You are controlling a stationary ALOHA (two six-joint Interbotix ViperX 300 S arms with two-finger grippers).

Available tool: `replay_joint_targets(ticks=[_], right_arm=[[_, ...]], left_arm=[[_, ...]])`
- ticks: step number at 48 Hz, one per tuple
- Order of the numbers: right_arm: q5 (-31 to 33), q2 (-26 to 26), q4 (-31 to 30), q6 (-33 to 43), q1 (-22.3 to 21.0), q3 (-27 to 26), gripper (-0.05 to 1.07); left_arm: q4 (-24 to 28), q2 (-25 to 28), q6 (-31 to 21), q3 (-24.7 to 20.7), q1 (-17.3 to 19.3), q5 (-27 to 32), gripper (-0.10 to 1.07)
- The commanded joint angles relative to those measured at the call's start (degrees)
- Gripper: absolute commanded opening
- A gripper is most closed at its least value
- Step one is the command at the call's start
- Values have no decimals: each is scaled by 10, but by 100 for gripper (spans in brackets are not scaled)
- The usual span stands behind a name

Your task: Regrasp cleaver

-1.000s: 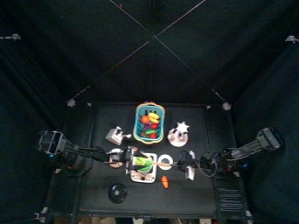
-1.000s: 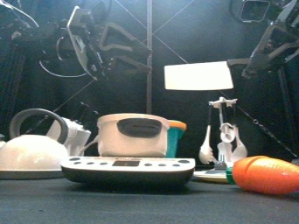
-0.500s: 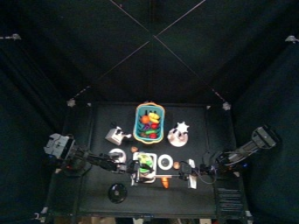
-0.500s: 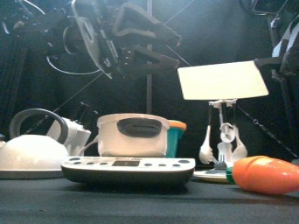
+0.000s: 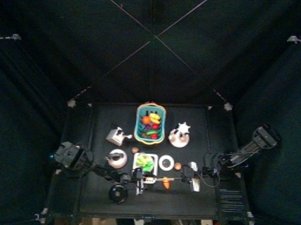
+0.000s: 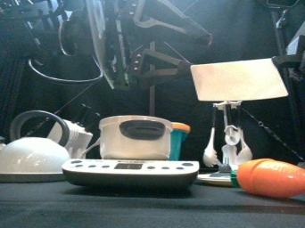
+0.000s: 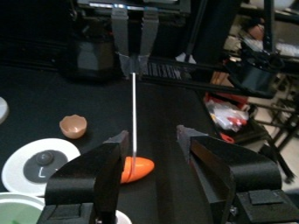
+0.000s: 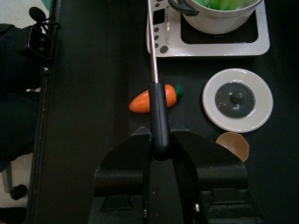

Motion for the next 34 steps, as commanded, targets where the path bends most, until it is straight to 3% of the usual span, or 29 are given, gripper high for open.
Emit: replay_joint_targets(ticks=[1, 16, 34], right_arm=[[1, -4, -5, 0, 4, -15, 54], [1, -3, -11, 0, 4, -13, 54], [1, 11, -12, 0, 2, -12, 54]], left_arm=[[-25, 4, 18, -22, -6, -9, 85], [-40, 21, 24, -30, -13, -12, 83], [-40, 30, 25, -30, -11, -13, 56]])
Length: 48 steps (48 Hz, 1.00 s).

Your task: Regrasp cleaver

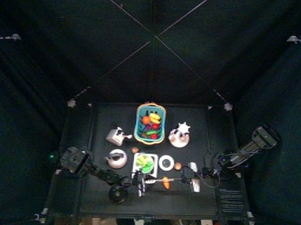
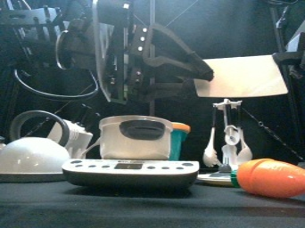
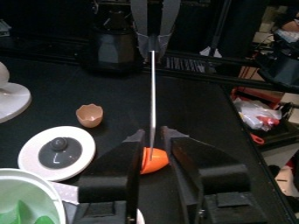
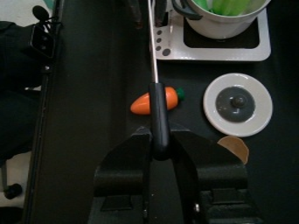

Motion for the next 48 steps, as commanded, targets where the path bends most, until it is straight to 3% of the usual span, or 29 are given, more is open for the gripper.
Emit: replay_joint_targets(ticks=[1, 31, 48], right_arm=[[1, 3, -3, 1, -1, -11, 54], [-7, 28, -3, -2, -54, -11, 54], [0, 38, 31, 1, -49, -15, 49]], left_arm=[[2, -6, 1, -12, 2, -7, 56], [4, 10, 2, -16, 2, -6, 55], [5, 10, 1, -16, 8, -3, 55]])
